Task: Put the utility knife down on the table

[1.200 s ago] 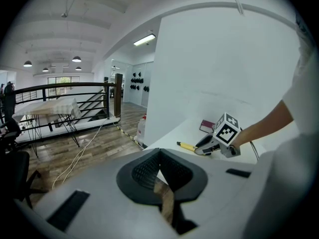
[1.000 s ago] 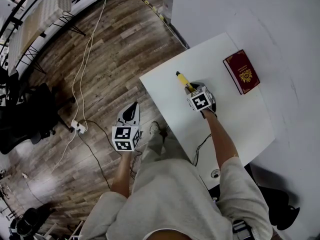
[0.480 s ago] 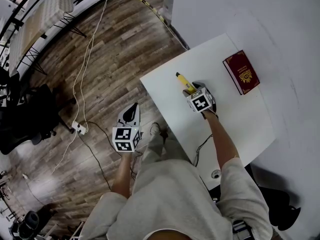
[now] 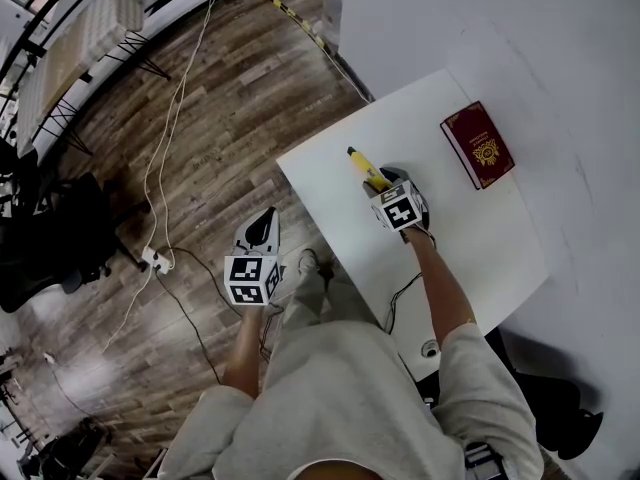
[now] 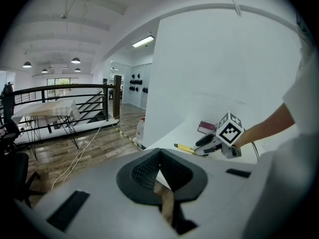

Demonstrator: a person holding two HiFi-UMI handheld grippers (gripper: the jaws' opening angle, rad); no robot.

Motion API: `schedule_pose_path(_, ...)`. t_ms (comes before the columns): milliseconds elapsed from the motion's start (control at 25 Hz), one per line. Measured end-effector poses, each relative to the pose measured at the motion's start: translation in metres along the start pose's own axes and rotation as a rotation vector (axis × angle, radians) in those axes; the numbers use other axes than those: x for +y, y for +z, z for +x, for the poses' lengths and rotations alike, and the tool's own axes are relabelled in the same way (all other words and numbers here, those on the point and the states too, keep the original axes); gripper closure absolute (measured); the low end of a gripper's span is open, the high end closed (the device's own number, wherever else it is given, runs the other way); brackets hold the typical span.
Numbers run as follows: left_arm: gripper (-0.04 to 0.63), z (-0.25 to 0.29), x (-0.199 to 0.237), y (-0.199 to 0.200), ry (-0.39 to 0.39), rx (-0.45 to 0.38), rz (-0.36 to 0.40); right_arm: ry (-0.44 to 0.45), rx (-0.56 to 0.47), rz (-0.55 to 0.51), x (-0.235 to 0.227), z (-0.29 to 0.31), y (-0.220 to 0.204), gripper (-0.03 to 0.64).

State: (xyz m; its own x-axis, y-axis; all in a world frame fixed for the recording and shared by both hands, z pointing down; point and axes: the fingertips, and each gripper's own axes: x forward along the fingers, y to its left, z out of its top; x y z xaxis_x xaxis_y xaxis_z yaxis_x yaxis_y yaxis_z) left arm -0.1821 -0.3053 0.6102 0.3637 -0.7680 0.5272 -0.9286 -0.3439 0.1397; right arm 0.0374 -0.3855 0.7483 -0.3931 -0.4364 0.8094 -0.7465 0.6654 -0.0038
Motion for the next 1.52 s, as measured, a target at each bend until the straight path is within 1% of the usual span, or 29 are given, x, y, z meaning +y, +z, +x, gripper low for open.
schedule_pose_path(120, 0.589, -0.001, -0.002, 0.002, -0.003, -0.004, 0.004, -0.007, -0.015, 0.011, 0.006, -0.012, 0.005, 0.446)
schedule_pose_path(240, 0.589, -0.003, -0.005, 0.003, -0.009, -0.01, 0.01, -0.019, -0.027, 0.015, 0.008, -0.017, 0.002, 0.505)
schedule_pose_path(320, 0.589, -0.004, -0.007, 0.004, -0.011, -0.013, 0.015, -0.029, -0.041, 0.016, 0.009, -0.022, 0.001, 0.529)
schedule_pose_path(480, 0.589, -0.006, -0.011, 0.008, -0.016, -0.022, 0.023, -0.045, -0.062, 0.043, 0.012, -0.034, 0.0, 0.6)
schedule_pose_path(560, 0.589, -0.007, -0.013, 0.01, -0.02, -0.026, 0.028, -0.043, -0.083, 0.058, 0.013, -0.04, 0.002, 0.618)
schedule_pose_path(840, 0.589, -0.009, -0.019, 0.018, -0.029, -0.044, 0.042, -0.074, -0.166, 0.148, 0.011, -0.062, 0.008, 0.618)
schedule_pose_path(1040, 0.589, -0.01, -0.022, 0.028, -0.033, -0.063, 0.061, -0.109, -0.259, 0.185, 0.009, -0.088, 0.022, 0.618)
schedule_pose_path(1280, 0.589, -0.013, -0.022, 0.044, -0.03, -0.097, 0.076, -0.158, -0.385, 0.183, 0.011, -0.128, 0.047, 0.618)
schedule_pose_path(1520, 0.589, -0.021, -0.018, 0.064, -0.023, -0.14, 0.084, -0.168, -0.475, 0.133, 0.026, -0.164, 0.069, 0.618)
